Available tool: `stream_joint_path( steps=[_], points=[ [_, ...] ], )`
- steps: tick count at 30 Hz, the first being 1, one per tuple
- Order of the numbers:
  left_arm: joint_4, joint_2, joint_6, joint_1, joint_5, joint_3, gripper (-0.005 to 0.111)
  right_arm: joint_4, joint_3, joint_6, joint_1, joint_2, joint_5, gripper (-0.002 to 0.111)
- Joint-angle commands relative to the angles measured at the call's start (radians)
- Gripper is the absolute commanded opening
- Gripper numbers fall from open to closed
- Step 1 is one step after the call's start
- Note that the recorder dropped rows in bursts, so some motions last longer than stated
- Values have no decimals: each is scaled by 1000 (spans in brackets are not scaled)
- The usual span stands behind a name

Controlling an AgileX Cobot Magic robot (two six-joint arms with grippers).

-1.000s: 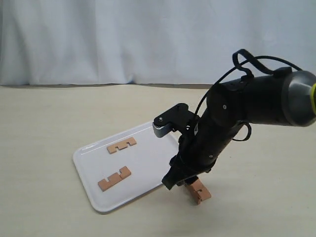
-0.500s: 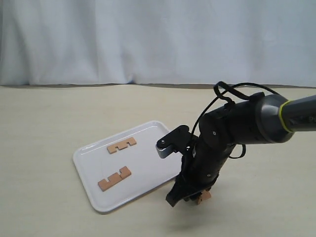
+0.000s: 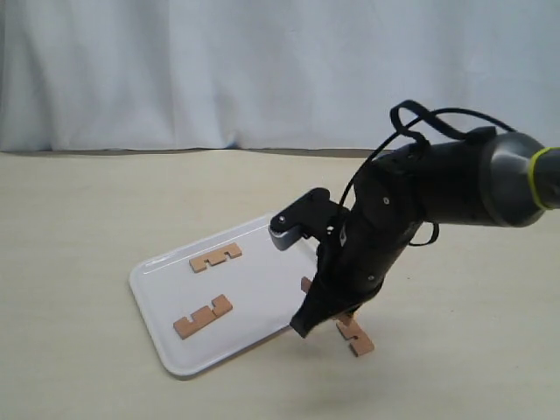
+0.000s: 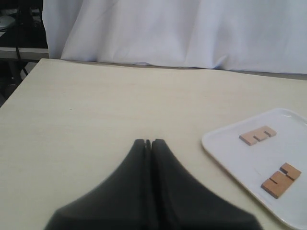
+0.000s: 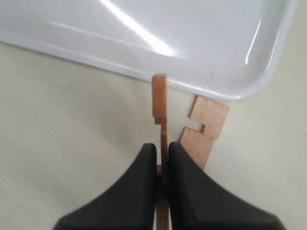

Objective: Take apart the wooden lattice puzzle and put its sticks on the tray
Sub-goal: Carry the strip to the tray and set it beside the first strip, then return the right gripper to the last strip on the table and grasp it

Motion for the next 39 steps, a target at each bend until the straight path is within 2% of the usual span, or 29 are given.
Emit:
stream_joint_path(
  steps=[1, 8, 15, 17, 22, 24, 32, 36, 39],
  points=[
    [-4, -2, -4, 2, -10, 3, 0, 11, -49, -15, 63, -50, -34, 5],
    [-4, -2, -4, 2, -10, 3, 0, 45, -208, 14, 164, 87, -101, 5],
    [-4, -2, -4, 2, -10, 3, 0, 45, -321, 122, 166, 239, -126, 7],
    [-4, -2, -4, 2, -10, 3, 0, 45, -328, 139, 166, 253, -126, 17],
    [-4, -2, -4, 2, -10, 3, 0, 45, -328, 162, 166, 230, -136, 52],
    [-4, -2, -4, 2, -10, 3, 0, 37, -328, 155, 166, 198, -104, 58],
    [-4, -2, -4, 2, -10, 3, 0, -118, -328, 148, 130, 47, 205, 58],
    [-4, -2, -4, 2, -10, 3, 0, -117, -301, 139, 52, 21, 322, 58],
    [-4, -2, -4, 2, -10, 3, 0, -114, -241, 137, -6, 19, 340, 58]
  ],
)
